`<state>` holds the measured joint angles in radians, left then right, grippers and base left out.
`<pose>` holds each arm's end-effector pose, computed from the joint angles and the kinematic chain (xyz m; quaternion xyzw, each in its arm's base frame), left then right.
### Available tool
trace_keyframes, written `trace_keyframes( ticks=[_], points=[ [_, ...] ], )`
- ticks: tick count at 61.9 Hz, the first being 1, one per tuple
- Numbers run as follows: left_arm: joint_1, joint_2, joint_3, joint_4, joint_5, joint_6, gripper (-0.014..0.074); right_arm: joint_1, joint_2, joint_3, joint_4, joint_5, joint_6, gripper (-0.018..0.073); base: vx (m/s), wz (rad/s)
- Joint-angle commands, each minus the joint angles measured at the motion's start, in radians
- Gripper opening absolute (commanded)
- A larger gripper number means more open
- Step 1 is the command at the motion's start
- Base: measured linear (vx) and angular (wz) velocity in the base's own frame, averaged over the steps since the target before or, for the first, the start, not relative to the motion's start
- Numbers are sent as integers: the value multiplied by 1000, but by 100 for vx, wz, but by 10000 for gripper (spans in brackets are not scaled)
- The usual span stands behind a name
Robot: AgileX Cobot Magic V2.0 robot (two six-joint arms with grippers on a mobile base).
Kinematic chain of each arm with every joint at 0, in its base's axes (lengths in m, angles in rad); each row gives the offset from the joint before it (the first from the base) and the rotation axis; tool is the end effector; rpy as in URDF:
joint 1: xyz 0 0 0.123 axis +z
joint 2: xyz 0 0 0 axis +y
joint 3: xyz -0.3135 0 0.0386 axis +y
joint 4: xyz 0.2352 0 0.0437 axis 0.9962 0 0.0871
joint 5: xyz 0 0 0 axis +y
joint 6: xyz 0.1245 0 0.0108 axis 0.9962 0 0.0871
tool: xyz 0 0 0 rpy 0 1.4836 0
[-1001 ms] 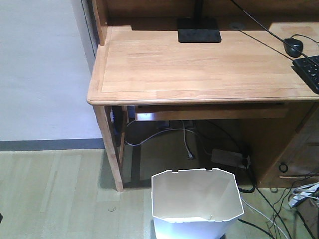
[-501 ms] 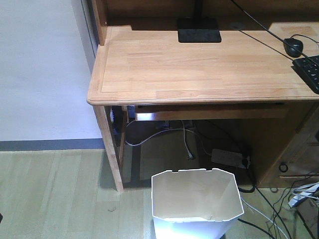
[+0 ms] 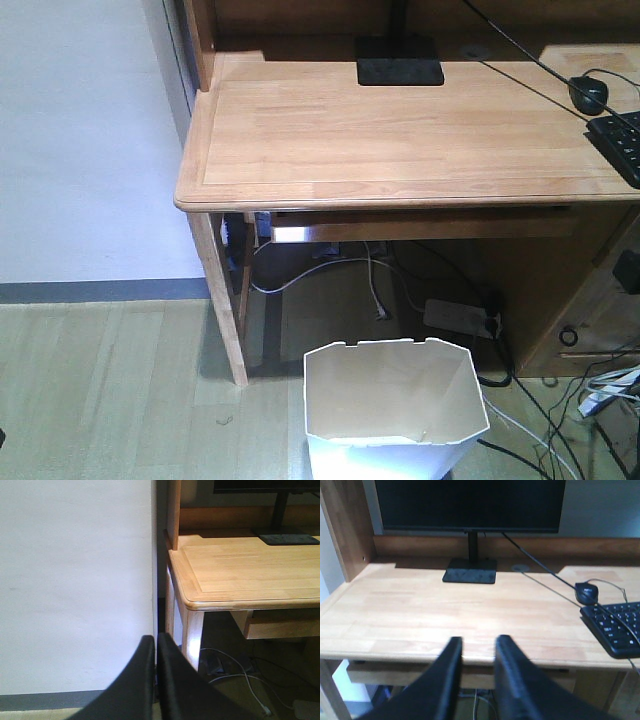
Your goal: Move trash bin to bedside with robot
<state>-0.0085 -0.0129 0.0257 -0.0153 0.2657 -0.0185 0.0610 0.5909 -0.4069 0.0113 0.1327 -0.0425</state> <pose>0.0444 -0.0009 0.1744 -0.0083 0.7714 -0.0148 0.6362 0.1218 0.0076 0.3011 -0.0366 0.7826 0.0098 0.6214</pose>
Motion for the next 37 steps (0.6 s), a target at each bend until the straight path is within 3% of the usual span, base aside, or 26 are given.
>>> trace_keyframes(
  ticks=[1,16,32,37],
  points=[
    [-6,-14,19,-3,-69,-4,-6,0,6,-35,-3,-45,-1,324,0,0],
    [-6,-14,19,-3,-69,-4,-6,0,6,-35,-3,-40,-1,522,0,0],
    [-6,-14,19,-3,-69,-4,-6,0,6,-36,4,-23,3,540,0,0],
    [-6,-14,19,-3,-69,-4,-6,0,26,-56,4,46,3,540,0,0]
  ],
)
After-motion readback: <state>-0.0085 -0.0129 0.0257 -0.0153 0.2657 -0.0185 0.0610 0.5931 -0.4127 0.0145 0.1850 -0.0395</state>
